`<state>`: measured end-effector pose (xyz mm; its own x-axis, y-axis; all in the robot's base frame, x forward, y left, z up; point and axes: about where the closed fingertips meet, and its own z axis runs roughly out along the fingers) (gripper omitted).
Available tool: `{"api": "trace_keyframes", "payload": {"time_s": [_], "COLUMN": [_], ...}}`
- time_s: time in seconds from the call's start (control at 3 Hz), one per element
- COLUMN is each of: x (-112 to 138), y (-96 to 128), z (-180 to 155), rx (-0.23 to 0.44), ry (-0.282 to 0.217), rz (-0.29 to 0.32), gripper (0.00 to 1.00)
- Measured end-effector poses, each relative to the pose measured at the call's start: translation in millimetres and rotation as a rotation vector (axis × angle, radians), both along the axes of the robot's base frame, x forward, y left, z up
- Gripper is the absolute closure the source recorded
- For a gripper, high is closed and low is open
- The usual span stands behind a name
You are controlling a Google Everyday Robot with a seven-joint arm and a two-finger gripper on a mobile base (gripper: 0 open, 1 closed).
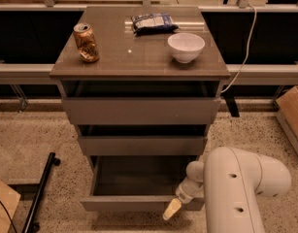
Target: Open bottom drawer
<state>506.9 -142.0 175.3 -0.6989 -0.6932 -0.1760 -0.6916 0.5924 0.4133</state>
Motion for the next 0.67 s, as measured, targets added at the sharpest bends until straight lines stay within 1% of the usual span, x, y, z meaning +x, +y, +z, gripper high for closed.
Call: {"api": "trace_keyframes", "payload": {"time_s": [0.33, 0.67], "x": [-36.1, -34.8], "y": [-8.6, -8.3], "z": [-3.7, -3.7], "rx": [-0.032, -0.032], "ry": [0.074, 0.074], "rz": [0.035, 0.035], "gripper": [0.18, 0.43]}}
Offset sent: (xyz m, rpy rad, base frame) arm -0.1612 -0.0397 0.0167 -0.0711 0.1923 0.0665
